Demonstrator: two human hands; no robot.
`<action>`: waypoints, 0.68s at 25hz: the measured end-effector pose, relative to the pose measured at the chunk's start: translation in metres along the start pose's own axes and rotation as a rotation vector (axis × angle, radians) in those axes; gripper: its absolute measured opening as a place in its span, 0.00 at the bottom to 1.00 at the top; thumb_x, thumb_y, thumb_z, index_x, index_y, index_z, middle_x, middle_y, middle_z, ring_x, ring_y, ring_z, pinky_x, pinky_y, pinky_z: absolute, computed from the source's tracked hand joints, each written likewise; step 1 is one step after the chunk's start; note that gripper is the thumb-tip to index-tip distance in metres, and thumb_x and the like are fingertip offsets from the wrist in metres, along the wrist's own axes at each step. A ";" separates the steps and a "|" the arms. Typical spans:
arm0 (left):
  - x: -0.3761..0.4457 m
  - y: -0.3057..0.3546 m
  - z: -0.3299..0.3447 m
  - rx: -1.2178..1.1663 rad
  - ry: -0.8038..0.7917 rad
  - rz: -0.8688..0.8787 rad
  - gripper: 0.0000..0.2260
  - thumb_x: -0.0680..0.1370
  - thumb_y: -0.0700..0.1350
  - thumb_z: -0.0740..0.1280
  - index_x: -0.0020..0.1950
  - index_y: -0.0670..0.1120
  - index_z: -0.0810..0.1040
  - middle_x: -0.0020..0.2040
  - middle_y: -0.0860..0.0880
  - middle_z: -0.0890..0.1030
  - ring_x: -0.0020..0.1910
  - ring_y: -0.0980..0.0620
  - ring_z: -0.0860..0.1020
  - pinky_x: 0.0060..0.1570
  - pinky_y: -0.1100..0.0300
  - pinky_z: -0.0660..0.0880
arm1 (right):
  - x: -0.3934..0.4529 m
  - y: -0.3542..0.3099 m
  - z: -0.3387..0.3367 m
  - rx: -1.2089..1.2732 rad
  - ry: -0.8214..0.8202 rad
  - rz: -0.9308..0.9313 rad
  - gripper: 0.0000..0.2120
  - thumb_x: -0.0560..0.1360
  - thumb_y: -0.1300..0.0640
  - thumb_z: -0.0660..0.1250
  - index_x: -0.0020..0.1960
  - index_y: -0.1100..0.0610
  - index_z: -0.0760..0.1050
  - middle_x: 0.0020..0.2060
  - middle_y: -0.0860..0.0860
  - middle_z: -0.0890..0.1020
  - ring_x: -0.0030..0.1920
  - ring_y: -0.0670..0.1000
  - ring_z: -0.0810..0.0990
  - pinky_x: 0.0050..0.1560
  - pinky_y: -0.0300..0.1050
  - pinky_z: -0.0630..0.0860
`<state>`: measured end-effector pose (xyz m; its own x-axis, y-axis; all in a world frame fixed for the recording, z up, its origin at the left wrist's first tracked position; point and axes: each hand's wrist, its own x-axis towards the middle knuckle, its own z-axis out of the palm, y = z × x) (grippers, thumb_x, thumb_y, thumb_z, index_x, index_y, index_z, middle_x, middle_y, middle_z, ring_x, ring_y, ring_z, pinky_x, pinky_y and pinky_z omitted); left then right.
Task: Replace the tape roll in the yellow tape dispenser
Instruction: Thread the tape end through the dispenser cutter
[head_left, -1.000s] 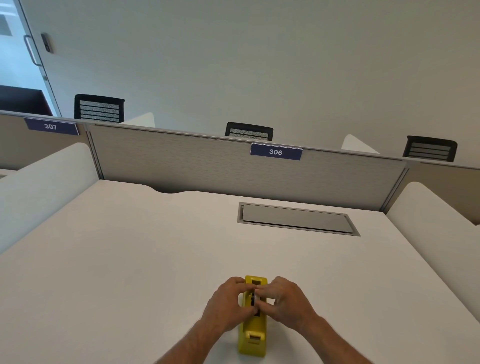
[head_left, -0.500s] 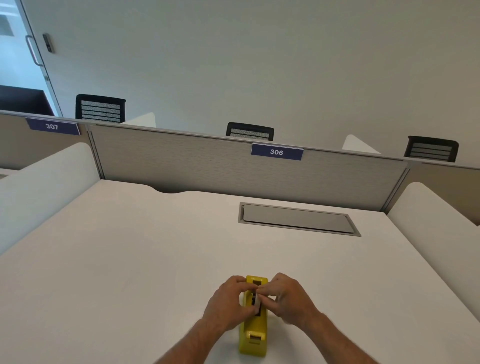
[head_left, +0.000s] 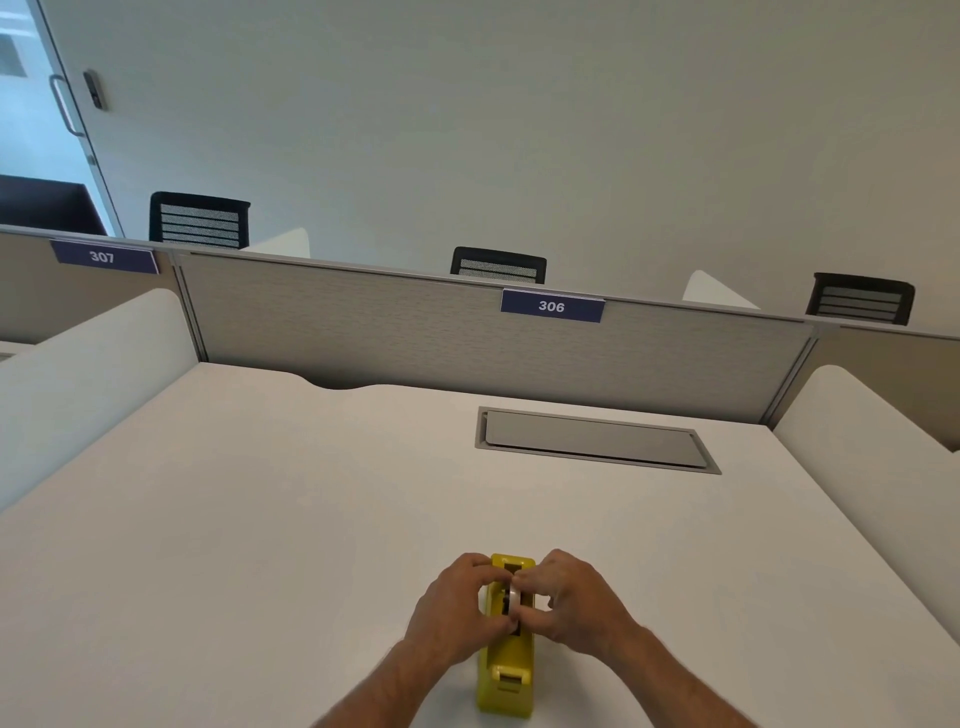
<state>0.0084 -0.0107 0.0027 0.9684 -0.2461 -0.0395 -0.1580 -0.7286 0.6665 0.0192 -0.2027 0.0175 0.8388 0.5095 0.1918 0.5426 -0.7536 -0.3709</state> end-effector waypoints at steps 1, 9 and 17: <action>0.000 0.000 0.000 -0.002 0.003 0.001 0.23 0.68 0.60 0.74 0.62 0.62 0.77 0.66 0.59 0.72 0.57 0.59 0.73 0.59 0.58 0.77 | 0.000 0.000 0.000 0.002 0.004 -0.002 0.09 0.76 0.46 0.65 0.49 0.48 0.82 0.41 0.41 0.85 0.44 0.46 0.74 0.41 0.45 0.76; 0.002 0.000 0.002 0.013 0.004 -0.002 0.25 0.67 0.60 0.75 0.63 0.61 0.76 0.67 0.59 0.72 0.59 0.58 0.73 0.60 0.58 0.76 | 0.002 0.003 0.003 0.015 0.007 -0.002 0.10 0.75 0.45 0.65 0.50 0.45 0.83 0.42 0.40 0.85 0.45 0.44 0.74 0.40 0.43 0.77; 0.001 -0.001 0.002 0.014 0.020 0.009 0.23 0.67 0.61 0.75 0.61 0.61 0.77 0.65 0.60 0.72 0.57 0.59 0.73 0.60 0.58 0.76 | 0.004 0.005 0.005 -0.002 0.028 0.016 0.13 0.73 0.43 0.66 0.51 0.47 0.82 0.43 0.41 0.85 0.45 0.43 0.75 0.40 0.40 0.78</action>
<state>0.0097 -0.0114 0.0002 0.9705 -0.2405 -0.0184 -0.1697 -0.7351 0.6563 0.0248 -0.2025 0.0113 0.8483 0.4857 0.2109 0.5291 -0.7623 -0.3727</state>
